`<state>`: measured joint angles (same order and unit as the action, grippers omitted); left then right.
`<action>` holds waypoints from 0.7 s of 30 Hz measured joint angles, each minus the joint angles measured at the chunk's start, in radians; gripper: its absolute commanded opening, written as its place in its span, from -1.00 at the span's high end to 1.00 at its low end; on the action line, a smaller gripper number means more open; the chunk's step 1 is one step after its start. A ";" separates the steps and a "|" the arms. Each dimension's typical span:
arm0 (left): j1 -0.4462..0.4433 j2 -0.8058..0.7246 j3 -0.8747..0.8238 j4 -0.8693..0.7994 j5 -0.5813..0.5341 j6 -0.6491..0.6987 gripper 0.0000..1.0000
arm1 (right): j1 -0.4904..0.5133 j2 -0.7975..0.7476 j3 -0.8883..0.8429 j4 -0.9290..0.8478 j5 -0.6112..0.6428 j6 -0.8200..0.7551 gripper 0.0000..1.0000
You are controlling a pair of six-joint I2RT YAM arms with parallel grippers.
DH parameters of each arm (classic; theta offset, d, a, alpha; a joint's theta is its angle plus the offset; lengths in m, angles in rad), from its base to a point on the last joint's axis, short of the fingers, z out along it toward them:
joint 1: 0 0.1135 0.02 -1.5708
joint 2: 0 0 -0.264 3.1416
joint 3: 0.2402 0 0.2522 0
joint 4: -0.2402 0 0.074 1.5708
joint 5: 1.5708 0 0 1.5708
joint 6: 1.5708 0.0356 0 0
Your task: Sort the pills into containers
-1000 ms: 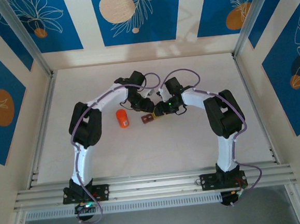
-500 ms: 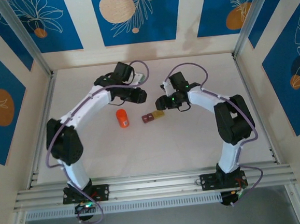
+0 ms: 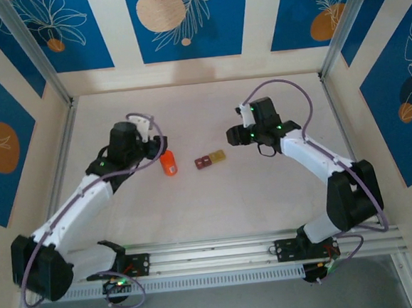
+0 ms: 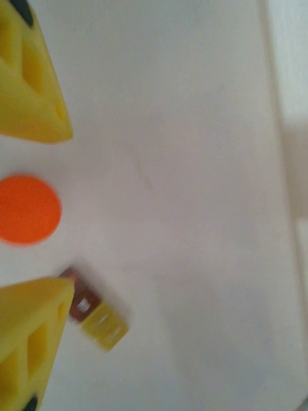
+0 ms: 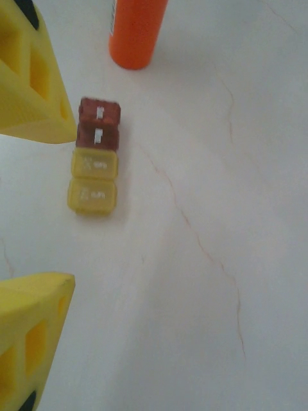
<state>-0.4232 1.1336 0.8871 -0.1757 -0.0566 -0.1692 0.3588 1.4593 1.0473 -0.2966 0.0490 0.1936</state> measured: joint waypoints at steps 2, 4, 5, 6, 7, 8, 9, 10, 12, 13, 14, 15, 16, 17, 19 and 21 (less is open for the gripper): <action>0.011 -0.068 -0.098 0.116 -0.083 0.005 -0.62 | -0.022 -0.050 -0.066 0.052 0.052 0.003 -0.13; 0.027 -0.105 -0.175 0.212 -0.152 0.013 -0.63 | -0.041 -0.095 -0.132 0.105 0.113 0.011 -0.13; 0.044 -0.114 -0.214 0.265 -0.187 0.011 -0.64 | -0.051 -0.115 -0.166 0.132 0.145 0.014 -0.14; 0.061 -0.116 -0.242 0.299 -0.213 0.010 -0.65 | -0.059 -0.132 -0.196 0.157 0.172 0.016 -0.16; 0.085 -0.116 -0.276 0.345 -0.245 0.007 -0.65 | -0.070 -0.153 -0.232 0.189 0.202 0.018 -0.30; 0.108 -0.114 -0.309 0.385 -0.272 0.002 -0.65 | -0.080 -0.170 -0.264 0.220 0.228 0.018 -0.46; 0.127 -0.113 -0.336 0.419 -0.294 0.001 -0.66 | -0.089 -0.183 -0.290 0.245 0.249 0.019 -0.48; 0.145 -0.110 -0.369 0.460 -0.318 -0.003 -0.69 | -0.098 -0.194 -0.314 0.272 0.270 0.014 -0.49; 0.173 -0.106 -0.430 0.530 -0.360 -0.005 -0.71 | -0.114 -0.208 -0.351 0.317 0.307 0.006 -0.50; 0.183 -0.104 -0.454 0.553 -0.379 -0.005 -0.72 | -0.122 -0.213 -0.366 0.336 0.326 0.002 -0.51; 0.192 -0.098 -0.476 0.580 -0.399 -0.004 -0.74 | -0.130 -0.217 -0.378 0.357 0.344 -0.001 -0.51; 0.197 -0.095 -0.490 0.600 -0.414 0.001 -0.77 | -0.136 -0.220 -0.387 0.372 0.357 -0.002 -0.52; 0.202 -0.088 -0.504 0.626 -0.430 0.010 -0.80 | -0.145 -0.224 -0.397 0.391 0.371 -0.002 -0.52; 0.204 -0.080 -0.517 0.654 -0.444 0.021 -0.82 | -0.153 -0.227 -0.406 0.406 0.379 -0.001 -0.55; 0.205 -0.058 -0.541 0.723 -0.462 0.043 -0.84 | -0.172 -0.228 -0.423 0.436 0.394 0.006 -0.98; 0.205 -0.025 -0.565 0.789 -0.477 0.069 -0.87 | -0.196 -0.228 -0.442 0.465 0.402 0.007 -0.98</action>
<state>-0.2180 1.1084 0.3222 0.6136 -0.5335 -0.1001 0.1627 1.2312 0.6052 0.1684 0.4507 0.2005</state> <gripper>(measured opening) 0.924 0.979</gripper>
